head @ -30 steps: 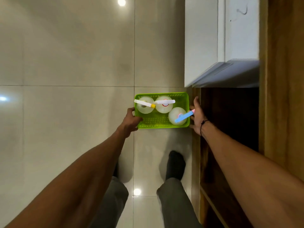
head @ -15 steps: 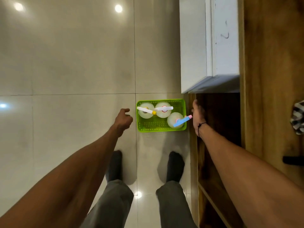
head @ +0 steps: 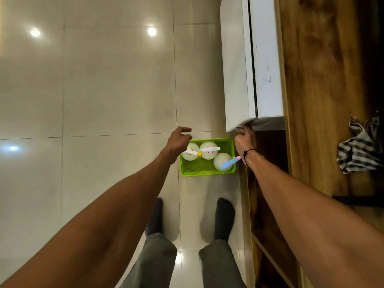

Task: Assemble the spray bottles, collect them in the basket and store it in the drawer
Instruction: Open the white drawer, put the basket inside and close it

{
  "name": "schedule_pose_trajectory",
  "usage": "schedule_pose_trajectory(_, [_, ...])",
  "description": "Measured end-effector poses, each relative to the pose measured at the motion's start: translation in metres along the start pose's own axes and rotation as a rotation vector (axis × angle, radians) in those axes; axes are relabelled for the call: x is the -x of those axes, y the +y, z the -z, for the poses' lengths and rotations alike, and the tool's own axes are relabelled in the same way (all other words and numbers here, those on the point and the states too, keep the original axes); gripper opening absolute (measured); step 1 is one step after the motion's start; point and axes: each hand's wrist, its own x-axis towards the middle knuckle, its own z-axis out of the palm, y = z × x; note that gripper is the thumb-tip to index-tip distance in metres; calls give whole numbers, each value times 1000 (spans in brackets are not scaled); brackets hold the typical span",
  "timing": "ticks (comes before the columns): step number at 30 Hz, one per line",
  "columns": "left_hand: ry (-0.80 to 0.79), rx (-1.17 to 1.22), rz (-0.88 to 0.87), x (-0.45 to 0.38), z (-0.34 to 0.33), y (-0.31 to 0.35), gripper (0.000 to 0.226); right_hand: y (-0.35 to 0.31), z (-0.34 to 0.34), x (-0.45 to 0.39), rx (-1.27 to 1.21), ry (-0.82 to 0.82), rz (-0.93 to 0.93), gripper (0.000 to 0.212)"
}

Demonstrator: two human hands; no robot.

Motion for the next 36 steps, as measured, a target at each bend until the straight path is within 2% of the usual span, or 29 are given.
schedule_pose_trajectory(3, [-78, 100, -3, 7, -13, 18, 29, -7, -1, 5, 67, -37, 31, 57])
schedule_pose_trajectory(8, [-190, 211, -14, 17, -24, 42, 55, -16, -21, 17, 198, -165, 27, 65])
schedule_pose_trajectory(13, [-237, 241, -40, 25, -16, 62, 70, -27, -52, 22, 322, -282, 133, 62])
schedule_pose_trajectory(16, [-212, 236, -48, 27, -1, 67, 72, -40, -71, 30, 357, -314, 138, 67])
schedule_pose_trajectory(27, [-61, 296, -51, 40, 61, 49, 64, -64, -124, 53, 411, -424, 231, 64])
schedule_pose_trajectory(31, [-6, 320, -65, 43, 71, 37, 66, -66, -121, 51, 400, -365, 230, 57])
schedule_pose_trajectory(36, [64, 230, 184, 32, 66, -5, 81, -50, -81, 34, 370, -195, 142, 36])
